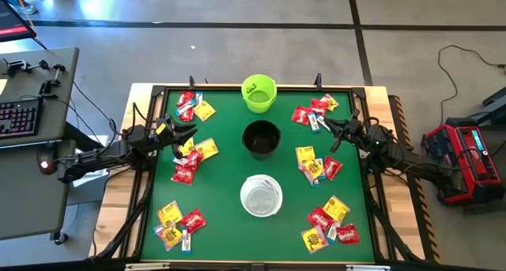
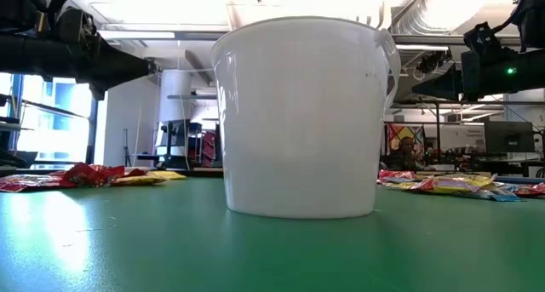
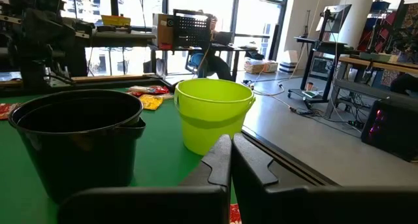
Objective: Sort candy by brand, put in halloween buckets
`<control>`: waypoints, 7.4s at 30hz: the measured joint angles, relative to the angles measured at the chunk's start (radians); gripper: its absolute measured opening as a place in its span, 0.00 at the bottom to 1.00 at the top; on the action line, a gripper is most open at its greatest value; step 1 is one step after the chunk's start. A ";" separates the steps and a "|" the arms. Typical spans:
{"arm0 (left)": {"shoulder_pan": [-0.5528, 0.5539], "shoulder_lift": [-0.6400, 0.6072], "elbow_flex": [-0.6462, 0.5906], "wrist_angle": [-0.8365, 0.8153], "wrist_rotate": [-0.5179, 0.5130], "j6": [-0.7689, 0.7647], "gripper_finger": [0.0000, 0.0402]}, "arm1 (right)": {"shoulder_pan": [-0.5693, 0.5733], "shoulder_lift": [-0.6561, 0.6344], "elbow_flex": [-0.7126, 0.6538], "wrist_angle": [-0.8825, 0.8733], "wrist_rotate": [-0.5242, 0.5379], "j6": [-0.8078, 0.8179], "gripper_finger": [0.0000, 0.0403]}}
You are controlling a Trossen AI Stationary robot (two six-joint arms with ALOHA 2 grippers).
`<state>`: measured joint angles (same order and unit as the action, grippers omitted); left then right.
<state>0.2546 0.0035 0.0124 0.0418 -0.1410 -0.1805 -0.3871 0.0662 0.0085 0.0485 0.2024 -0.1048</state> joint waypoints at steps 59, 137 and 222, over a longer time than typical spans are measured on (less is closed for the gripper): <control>0.000 0.000 0.000 0.000 0.000 0.000 0.22 | -0.007 0.000 0.000 0.012 0.085 -0.103 0.00; 0.000 0.000 0.000 0.084 -0.052 0.089 0.22 | -0.095 0.855 0.444 -0.285 0.142 0.445 0.43; 0.000 0.001 0.000 0.075 -0.018 0.106 0.22 | -0.111 1.202 0.580 -0.091 -0.049 0.195 0.44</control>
<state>0.2546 0.0040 0.0120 0.1169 -0.1589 -0.0747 -0.4983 1.2682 0.5880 -0.0422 0.1534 0.0898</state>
